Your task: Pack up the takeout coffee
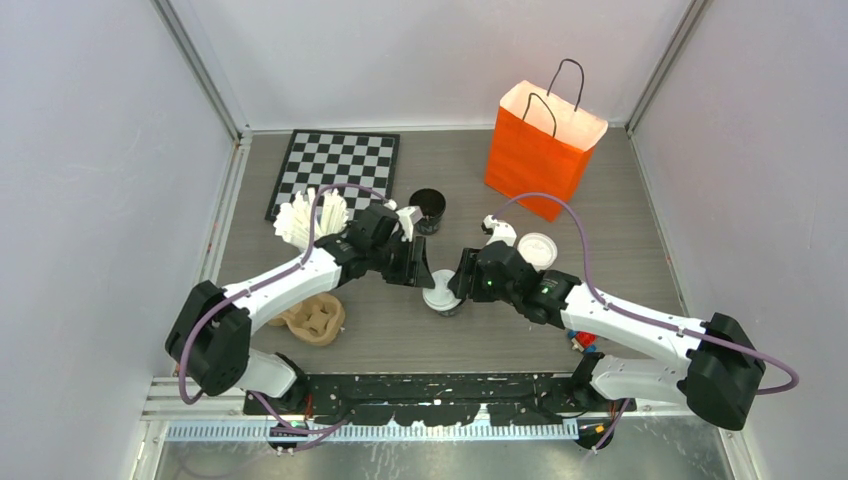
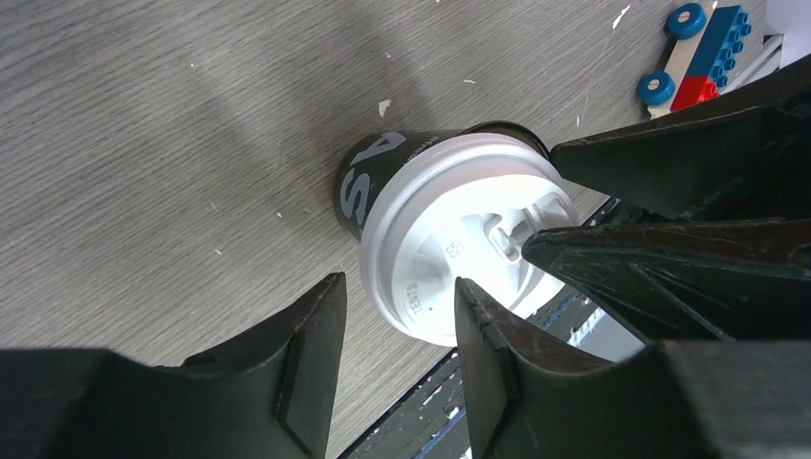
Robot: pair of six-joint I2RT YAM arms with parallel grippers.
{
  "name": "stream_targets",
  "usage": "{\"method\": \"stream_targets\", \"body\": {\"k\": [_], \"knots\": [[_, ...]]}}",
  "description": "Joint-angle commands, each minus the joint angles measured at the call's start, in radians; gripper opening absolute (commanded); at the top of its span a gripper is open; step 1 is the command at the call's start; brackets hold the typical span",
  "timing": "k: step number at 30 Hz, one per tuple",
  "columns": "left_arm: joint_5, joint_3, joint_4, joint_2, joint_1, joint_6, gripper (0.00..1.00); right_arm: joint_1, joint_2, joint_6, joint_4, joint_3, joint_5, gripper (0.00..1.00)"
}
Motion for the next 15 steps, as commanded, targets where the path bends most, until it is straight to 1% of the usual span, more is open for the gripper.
{"method": "stream_targets", "body": {"k": [1, 4, 7, 11, 15], "knots": [[0.051, 0.005, 0.062, 0.016, 0.005, 0.001, 0.46, 0.005, -0.022, -0.012, 0.045, 0.029, 0.039, 0.55], [0.077, 0.003, 0.083, 0.023, 0.004, -0.003, 0.45, 0.006, -0.035, -0.012, 0.046, 0.022, 0.042, 0.53], [0.113, -0.001, 0.115, 0.025, 0.005, -0.01, 0.41, 0.005, -0.037, -0.014, 0.047, 0.017, 0.043, 0.52], [0.116, 0.001, 0.129, 0.028, 0.005, -0.014, 0.38, 0.006, -0.032, -0.014, 0.045, 0.014, 0.043, 0.5], [0.123, 0.009, 0.129, 0.034, 0.005, -0.009, 0.38, 0.006, -0.033, -0.014, 0.045, 0.01, 0.047, 0.49]]}}
